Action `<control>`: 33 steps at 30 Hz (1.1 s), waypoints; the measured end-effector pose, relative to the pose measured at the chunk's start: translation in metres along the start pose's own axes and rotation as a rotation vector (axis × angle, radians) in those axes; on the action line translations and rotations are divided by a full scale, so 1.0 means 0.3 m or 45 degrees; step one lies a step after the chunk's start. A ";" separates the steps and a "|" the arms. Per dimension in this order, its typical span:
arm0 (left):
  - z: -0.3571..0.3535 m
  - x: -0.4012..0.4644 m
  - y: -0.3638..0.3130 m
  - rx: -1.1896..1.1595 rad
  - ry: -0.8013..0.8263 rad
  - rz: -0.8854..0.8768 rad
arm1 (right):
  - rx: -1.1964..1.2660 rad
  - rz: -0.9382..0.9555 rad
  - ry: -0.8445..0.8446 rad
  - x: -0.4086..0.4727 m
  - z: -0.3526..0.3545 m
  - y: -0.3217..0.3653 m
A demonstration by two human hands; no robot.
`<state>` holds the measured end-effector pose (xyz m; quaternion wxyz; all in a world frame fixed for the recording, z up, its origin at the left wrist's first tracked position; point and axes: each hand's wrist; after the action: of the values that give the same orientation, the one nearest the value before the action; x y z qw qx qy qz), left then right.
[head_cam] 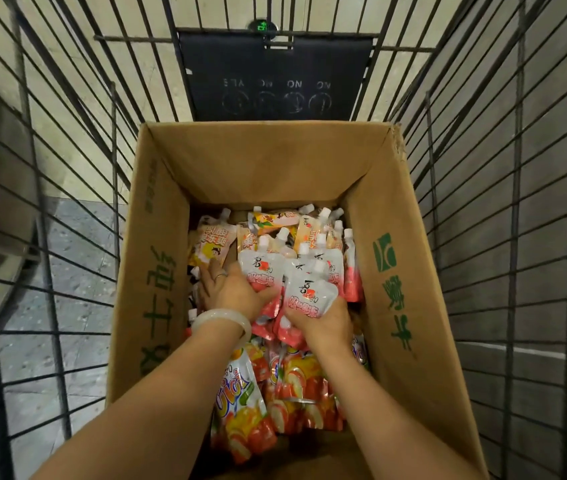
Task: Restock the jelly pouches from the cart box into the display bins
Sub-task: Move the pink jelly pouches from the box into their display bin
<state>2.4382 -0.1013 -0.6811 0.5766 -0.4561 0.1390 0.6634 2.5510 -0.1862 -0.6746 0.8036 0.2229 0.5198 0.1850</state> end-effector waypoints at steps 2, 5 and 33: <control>-0.003 -0.027 0.000 -0.125 -0.084 -0.130 | 0.037 -0.008 0.014 0.003 0.011 0.007; -0.013 -0.066 0.001 -0.403 -0.034 -0.242 | 0.142 -0.002 0.071 0.003 0.035 0.032; 0.385 -0.620 -0.122 -1.574 0.099 -0.568 | 0.592 0.478 0.660 -0.440 0.238 0.494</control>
<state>2.4043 -0.1272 -0.4632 0.3266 -0.7448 -0.3451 0.4686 2.5554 -0.1447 -0.4679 0.5260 0.4361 0.6837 0.2563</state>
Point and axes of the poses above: each hand's wrist, its own x-axis towards the middle knuckle, its own z-axis out of the back of the hand, y = z × x, and after that the axes turned 12 degrees about y, right-handed
